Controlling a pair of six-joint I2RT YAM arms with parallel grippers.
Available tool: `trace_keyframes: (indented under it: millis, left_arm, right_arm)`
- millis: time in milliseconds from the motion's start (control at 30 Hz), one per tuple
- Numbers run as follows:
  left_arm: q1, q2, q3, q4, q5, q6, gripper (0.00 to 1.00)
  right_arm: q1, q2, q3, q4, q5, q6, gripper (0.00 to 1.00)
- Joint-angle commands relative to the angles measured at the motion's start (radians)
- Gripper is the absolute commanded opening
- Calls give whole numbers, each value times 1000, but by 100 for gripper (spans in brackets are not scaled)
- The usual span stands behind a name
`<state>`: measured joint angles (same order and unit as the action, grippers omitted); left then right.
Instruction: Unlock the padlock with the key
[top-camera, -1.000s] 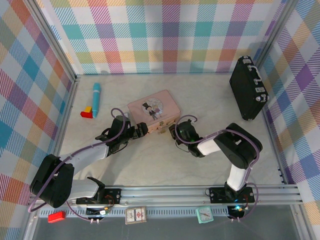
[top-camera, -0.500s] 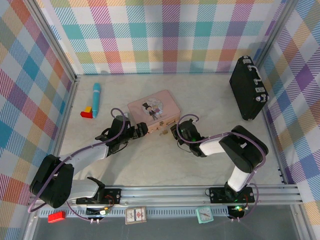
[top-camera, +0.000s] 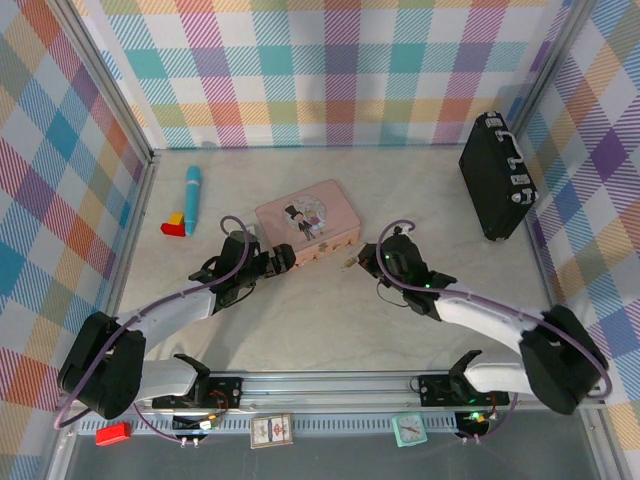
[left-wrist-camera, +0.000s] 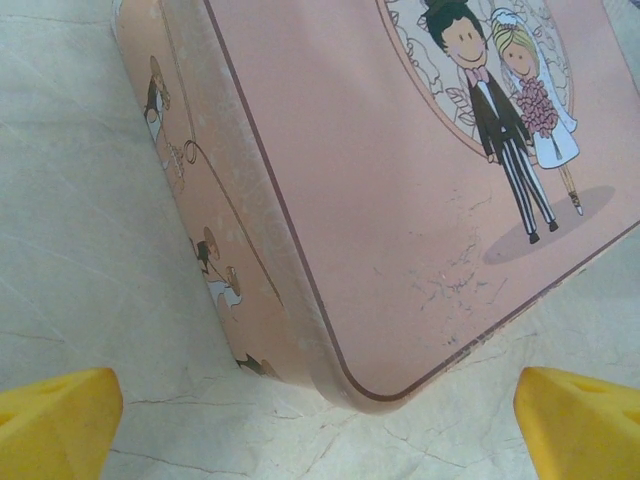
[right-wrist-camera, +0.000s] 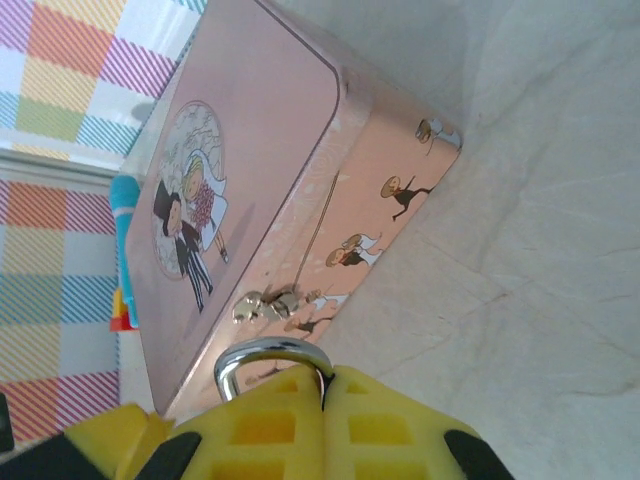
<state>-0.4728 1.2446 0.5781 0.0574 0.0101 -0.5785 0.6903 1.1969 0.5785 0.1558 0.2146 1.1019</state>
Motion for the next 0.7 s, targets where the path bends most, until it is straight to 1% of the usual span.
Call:
trace_keyframes:
  millis: [0,167,267,333,500,667]
  left_arm:
    - [13,-51,-13,0,7,21,100]
    - [14,-101,-18,-25,-29,43,100]
    - [13,-121,-25,-18,-26,48,100]
    - [13,-126,-21,-23,-16,53,100]
    - [13,-143,-23,-21,-10,58,100]
    - [13,-140,-23,-19,-6,63,100]
  right_arm:
    - [-6,-92,49,-246,42,-197,0]
    - [-6,-200,122,-482,93,-339,0]
    - [-7,-248,134,-576,143,-393,0]
    - [-7,-283,130,-644,190,-395,0]
    - [-8,-394,99,-772,255,-376,0]
    - [-8,-443,81,-903,316,-330,0]
